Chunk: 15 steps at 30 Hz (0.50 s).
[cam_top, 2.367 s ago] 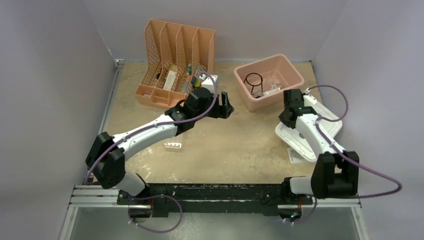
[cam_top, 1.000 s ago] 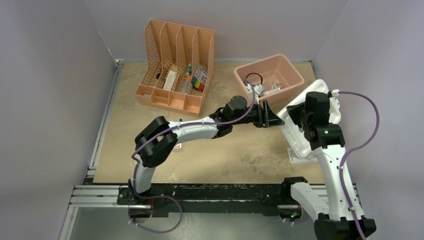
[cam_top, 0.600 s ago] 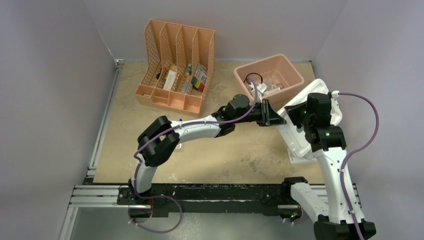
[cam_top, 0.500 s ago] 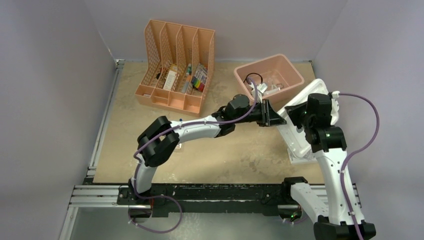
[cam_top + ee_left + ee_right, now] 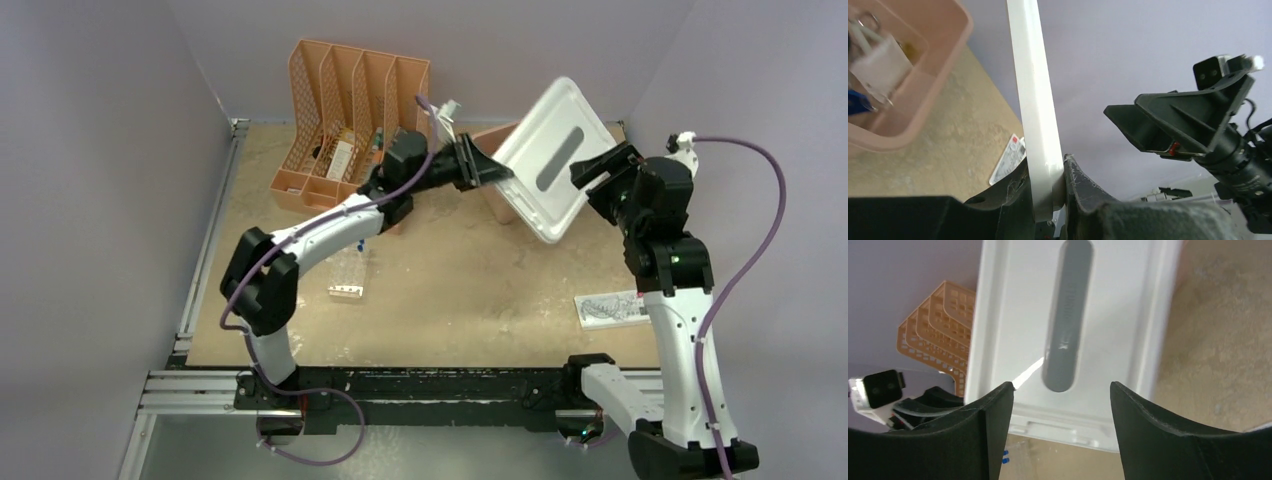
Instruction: Organize the chemistry lab equipment
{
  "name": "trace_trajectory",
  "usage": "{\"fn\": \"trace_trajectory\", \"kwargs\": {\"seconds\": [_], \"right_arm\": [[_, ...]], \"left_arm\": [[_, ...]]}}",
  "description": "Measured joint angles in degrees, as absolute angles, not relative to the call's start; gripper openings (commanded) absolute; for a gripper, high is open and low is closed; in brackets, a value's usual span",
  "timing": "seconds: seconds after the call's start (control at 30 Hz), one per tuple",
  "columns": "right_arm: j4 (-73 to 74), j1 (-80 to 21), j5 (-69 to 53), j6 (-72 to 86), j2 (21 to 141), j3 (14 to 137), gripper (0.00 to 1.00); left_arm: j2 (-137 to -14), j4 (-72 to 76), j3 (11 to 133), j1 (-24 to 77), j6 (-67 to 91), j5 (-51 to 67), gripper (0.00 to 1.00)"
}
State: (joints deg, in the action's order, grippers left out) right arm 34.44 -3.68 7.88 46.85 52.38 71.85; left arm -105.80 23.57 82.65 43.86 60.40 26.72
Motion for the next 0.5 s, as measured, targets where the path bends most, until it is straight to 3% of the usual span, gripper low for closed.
{"fn": "trace_trajectory", "kwargs": {"seconds": [0.33,0.43,0.5], "right_arm": [[34.76,-3.53,13.02,38.28,64.36,82.02,0.81],[34.98,-2.5,12.43,36.95,71.0,86.02,0.8],[34.74,-1.26,11.49,36.58,74.78,87.74,0.73]], "left_arm": [[-101.65,17.91,89.08,33.12,60.49,32.23,0.0],[-103.44,17.39,91.85,31.88,60.49,33.91,0.0],[-105.06,16.49,93.78,31.2,60.53,34.87,0.0]]}}
